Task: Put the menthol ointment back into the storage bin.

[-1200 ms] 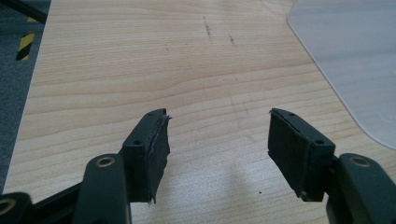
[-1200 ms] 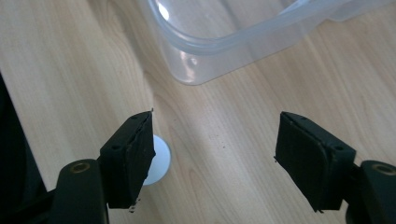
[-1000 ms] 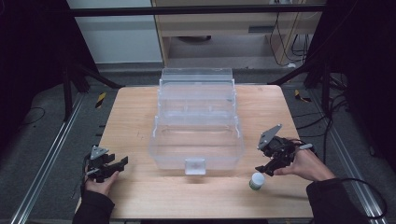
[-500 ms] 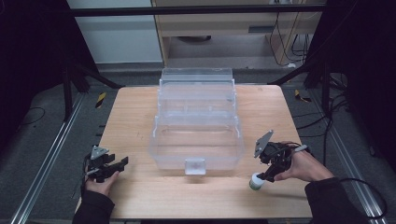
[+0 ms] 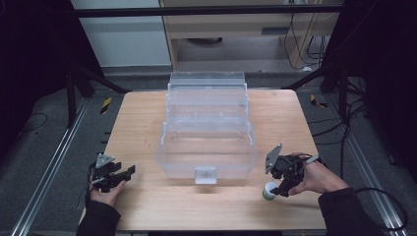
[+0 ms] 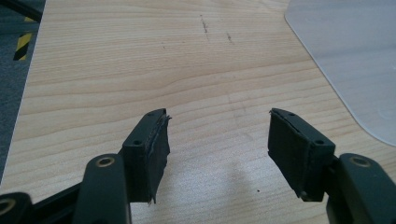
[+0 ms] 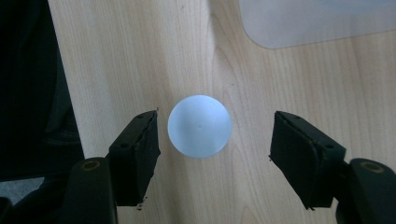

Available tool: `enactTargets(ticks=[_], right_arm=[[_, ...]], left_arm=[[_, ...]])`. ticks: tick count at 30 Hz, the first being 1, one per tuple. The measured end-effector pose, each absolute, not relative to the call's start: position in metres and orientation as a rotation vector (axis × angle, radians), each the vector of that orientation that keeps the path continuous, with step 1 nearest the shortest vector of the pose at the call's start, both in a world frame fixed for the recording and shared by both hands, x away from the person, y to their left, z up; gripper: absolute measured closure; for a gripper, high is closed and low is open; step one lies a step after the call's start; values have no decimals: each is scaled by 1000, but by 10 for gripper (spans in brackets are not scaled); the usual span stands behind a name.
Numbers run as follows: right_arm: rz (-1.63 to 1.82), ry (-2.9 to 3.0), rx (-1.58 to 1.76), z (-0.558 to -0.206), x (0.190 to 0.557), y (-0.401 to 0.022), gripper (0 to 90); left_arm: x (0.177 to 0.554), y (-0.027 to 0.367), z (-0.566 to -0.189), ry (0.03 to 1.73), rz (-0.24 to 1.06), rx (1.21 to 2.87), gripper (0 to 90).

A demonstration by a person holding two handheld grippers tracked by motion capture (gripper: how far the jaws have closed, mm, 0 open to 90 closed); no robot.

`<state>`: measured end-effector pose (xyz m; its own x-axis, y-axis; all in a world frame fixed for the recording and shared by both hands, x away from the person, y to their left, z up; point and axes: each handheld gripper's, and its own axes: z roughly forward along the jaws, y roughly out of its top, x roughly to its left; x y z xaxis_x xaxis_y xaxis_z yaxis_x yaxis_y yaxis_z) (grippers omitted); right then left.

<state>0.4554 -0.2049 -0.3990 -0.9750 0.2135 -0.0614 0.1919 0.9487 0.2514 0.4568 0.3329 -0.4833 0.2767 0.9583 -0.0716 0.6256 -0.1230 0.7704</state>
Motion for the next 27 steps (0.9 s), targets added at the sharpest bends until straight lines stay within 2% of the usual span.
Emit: enactTargets(ticks=[27], right_arm=[[277,3059,204,-419,453,-194,404]], left_arm=[[457,333,-484,1431,596,1840,377]])
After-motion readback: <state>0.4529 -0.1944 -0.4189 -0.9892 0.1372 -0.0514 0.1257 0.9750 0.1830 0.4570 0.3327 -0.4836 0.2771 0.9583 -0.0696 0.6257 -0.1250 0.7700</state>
